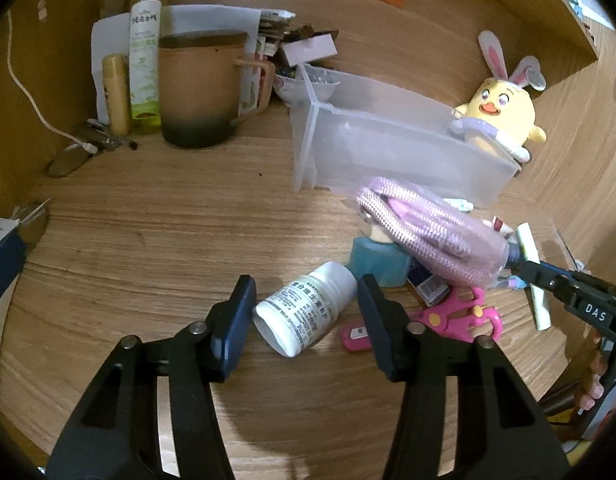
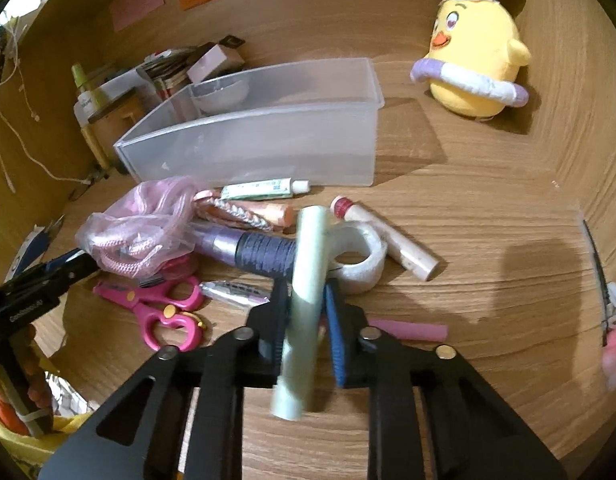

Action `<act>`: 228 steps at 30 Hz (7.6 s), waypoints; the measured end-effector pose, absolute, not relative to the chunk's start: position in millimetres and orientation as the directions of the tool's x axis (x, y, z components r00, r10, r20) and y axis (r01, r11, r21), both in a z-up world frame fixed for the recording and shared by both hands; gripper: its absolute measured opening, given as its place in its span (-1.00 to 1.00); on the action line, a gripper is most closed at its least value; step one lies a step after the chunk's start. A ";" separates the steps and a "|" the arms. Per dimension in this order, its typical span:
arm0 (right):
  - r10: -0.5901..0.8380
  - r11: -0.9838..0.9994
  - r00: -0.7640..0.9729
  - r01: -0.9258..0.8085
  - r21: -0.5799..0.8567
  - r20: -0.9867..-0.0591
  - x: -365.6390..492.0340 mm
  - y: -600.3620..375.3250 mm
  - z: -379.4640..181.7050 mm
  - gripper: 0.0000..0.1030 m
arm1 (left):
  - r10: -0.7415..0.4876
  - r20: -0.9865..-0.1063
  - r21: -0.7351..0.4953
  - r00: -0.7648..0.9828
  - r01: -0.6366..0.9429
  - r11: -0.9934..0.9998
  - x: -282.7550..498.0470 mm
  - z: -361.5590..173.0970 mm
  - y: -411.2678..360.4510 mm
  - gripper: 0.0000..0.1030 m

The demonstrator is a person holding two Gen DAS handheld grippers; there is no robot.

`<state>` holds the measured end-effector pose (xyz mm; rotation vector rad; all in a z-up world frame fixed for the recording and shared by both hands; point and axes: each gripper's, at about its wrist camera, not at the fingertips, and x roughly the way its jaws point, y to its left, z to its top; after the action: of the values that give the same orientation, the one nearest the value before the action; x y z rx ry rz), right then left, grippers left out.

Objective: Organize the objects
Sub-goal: 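Grasp the white pill bottle with the left tool while the right tool grasps a pale green tube, then release the pill bottle and tube into the clear box with both tools, then grasp the white tape roll with the right tool while the left tool grasps the pink rope bag, then drop the rope bag and tape roll into the clear box with both tools, then grasp the blue tape roll with the left tool while the right tool grasps a lip balm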

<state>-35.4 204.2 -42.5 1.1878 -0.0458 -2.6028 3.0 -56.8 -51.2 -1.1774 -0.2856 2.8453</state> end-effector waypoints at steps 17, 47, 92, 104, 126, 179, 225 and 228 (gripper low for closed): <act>-0.247 -0.969 -0.801 0.220 0.116 -0.545 -52.9 226.8 49.0 -0.72 | 0.116 -0.519 -0.158 -0.847 -0.038 -0.987 -35.5 39.1 -41.6 0.02; -0.247 -0.927 -0.609 0.374 0.001 -0.754 -197.5 150.6 -11.1 -0.72 | 0.158 -0.721 -0.113 -0.675 -0.110 -0.987 -162.1 -7.1 -4.3 0.01; -0.285 -0.946 -0.619 0.303 0.113 -0.732 -57.0 250.6 -33.3 0.50 | 0.016 -0.770 -0.018 -0.637 -0.004 -1.000 -48.5 -36.0 -2.3 1.00; -0.309 -0.932 -0.580 0.342 0.119 -0.753 -63.8 233.9 -46.7 -0.10 | 0.109 -0.814 -0.131 -0.571 -0.004 -0.991 -79.8 -48.7 0.2 1.00; -0.276 -0.951 -0.660 0.293 0.098 -0.698 -63.0 236.2 -27.0 -0.33 | 0.178 -0.735 -0.206 -0.654 -0.035 -0.978 -57.0 -32.2 -13.0 -0.35; -0.277 -0.942 -0.663 0.330 0.061 -0.695 -184.6 173.9 -3.8 -0.33 | 0.281 -0.654 -0.245 -0.702 -0.155 -0.957 -180.2 23.1 13.0 -0.56; -0.145 -0.960 -0.578 0.277 -0.027 -0.803 -105.8 242.5 -43.3 0.42 | 0.138 -0.784 -0.152 -0.605 -0.029 -0.988 -35.7 -47.1 -38.3 0.84; -0.148 -0.955 -0.569 0.295 -0.033 -0.809 -109.8 235.4 -46.2 0.22 | 0.152 -0.784 -0.168 -0.602 -0.030 -0.985 -30.6 -49.7 -39.0 0.79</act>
<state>-109.8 235.4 -46.2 1.3024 0.2408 -2.5684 -30.6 -39.0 -49.7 -1.3492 -0.2097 2.7159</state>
